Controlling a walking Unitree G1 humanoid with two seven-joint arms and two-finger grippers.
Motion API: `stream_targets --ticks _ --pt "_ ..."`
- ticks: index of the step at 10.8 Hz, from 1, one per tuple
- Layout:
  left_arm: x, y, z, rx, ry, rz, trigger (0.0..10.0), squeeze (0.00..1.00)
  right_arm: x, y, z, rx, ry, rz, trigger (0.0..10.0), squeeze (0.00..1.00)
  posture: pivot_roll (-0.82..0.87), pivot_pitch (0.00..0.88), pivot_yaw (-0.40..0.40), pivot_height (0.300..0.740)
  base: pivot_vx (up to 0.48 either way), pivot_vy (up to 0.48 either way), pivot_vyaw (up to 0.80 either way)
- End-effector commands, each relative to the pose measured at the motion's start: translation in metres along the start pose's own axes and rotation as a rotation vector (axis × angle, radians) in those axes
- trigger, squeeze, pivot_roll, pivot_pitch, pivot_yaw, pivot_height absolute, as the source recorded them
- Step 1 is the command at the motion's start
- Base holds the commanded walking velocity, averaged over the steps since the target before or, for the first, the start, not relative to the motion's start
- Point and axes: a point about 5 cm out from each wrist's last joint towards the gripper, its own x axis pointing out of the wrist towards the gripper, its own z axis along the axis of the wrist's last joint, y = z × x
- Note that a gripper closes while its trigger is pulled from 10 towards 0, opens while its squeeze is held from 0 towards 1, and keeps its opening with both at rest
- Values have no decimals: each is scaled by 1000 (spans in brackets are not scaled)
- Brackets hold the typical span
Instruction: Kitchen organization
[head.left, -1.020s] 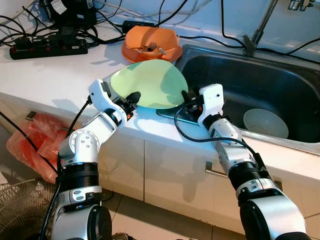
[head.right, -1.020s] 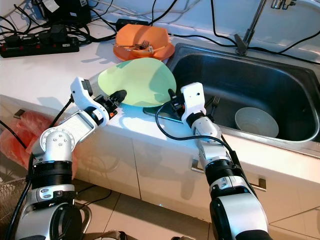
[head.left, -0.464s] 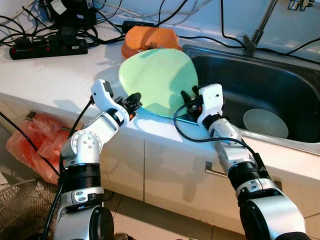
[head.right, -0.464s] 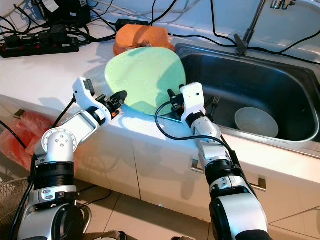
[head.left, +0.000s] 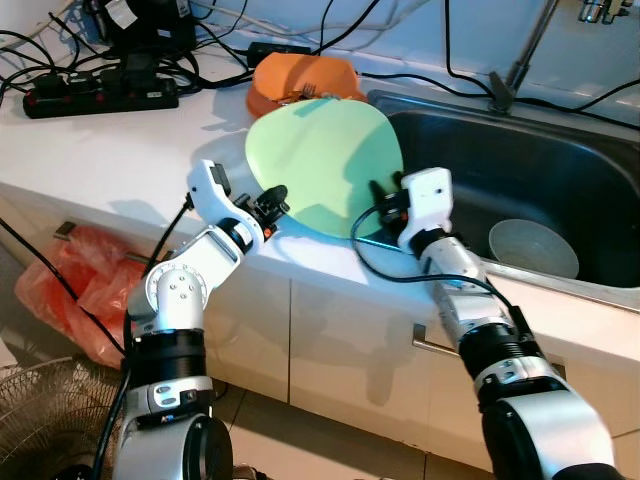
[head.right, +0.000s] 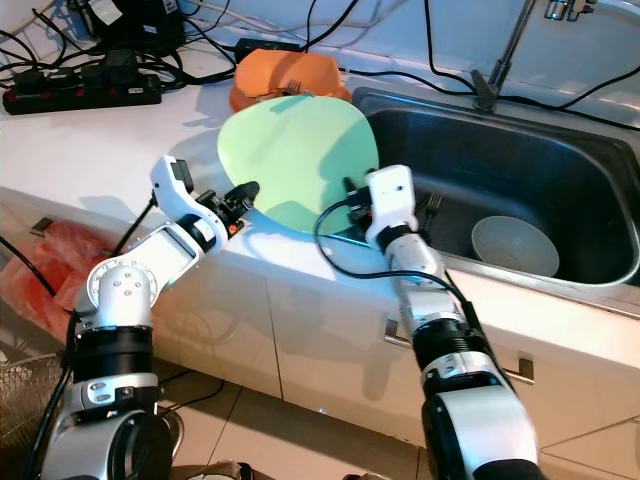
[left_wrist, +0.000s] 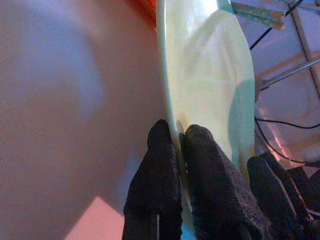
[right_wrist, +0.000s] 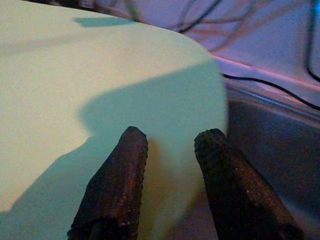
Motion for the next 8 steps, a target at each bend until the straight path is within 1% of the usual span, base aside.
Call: stream_targets --ticks 1,2,3,5,8 --pt "1 8 -20 24 99 58 10000 0 -5 -11 -10 7 56 -56 10000 0 68 67 -32 740 0 0 0" --pt "3 3 -24 28 111 42 10000 0 -5 -17 -10 9 61 -90 10000 0 67 67 -34 740 0 0 0" --pt "4 -1 -29 58 127 27 10000 0 -6 -20 -11 7 72 -108 10000 0 69 67 -35 740 0 0 0" --pt "5 -12 -34 98 144 -17 10000 0 -5 -21 -11 5 76 -122 10000 0 71 65 -37 740 0 0 0" --pt "4 -16 -38 117 160 -35 10000 0 -5 -25 -11 5 77 -151 10000 0 69 64 -36 740 0 0 0"
